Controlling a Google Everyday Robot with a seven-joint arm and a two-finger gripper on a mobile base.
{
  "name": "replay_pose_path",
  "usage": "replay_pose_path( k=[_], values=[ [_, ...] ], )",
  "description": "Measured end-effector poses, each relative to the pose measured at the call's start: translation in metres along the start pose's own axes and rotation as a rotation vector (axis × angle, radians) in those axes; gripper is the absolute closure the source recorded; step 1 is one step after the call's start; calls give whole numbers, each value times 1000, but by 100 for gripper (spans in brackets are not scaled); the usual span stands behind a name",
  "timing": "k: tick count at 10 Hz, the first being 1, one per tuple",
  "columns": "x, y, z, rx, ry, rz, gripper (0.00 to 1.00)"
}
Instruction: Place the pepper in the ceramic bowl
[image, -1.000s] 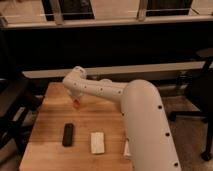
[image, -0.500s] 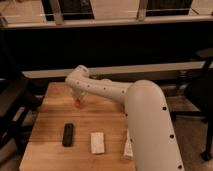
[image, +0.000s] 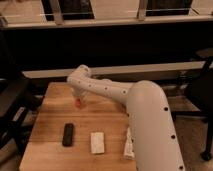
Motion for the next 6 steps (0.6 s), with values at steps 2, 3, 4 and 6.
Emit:
replay_pose_path(
  k=[2, 3, 4, 6],
  values=[
    [0, 0, -1, 8, -13, 28, 96],
    [2, 2, -2, 9, -11, 45, 96],
    [4, 4, -3, 11, -12, 59, 96],
    [6, 9, -5, 17, -19, 87, 96]
  ],
)
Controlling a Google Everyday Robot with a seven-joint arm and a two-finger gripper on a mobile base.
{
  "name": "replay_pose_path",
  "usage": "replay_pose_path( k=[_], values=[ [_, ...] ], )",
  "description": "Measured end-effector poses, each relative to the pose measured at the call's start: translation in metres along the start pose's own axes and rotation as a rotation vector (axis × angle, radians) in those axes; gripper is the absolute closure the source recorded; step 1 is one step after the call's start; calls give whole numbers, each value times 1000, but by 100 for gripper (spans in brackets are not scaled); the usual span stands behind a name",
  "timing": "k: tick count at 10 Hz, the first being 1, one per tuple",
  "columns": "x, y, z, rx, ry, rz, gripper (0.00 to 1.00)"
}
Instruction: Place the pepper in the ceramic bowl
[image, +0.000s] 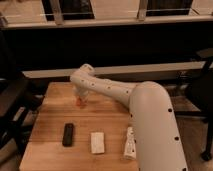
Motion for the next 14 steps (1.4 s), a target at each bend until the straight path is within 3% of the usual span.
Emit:
replay_pose_path(
  k=[5, 10, 14],
  values=[
    [1, 13, -18, 14, -21, 98, 96],
    [26, 60, -59, 18, -39, 229, 96],
    [47, 87, -79, 13, -49, 302, 96]
  ],
)
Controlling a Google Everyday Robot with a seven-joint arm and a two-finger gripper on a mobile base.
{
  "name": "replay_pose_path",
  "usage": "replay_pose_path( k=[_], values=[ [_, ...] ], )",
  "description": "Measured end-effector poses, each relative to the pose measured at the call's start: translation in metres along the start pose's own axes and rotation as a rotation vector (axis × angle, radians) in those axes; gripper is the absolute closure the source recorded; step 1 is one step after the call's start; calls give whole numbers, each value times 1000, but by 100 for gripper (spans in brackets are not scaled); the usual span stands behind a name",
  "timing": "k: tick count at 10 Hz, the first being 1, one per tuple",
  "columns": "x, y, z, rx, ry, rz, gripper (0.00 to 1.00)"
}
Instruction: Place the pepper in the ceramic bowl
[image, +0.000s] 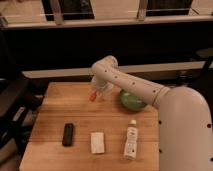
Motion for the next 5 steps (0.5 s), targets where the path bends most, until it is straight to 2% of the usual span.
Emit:
replay_pose_path(
  k=[5],
  values=[
    [37, 24, -21, 0, -12, 92, 96]
  ],
)
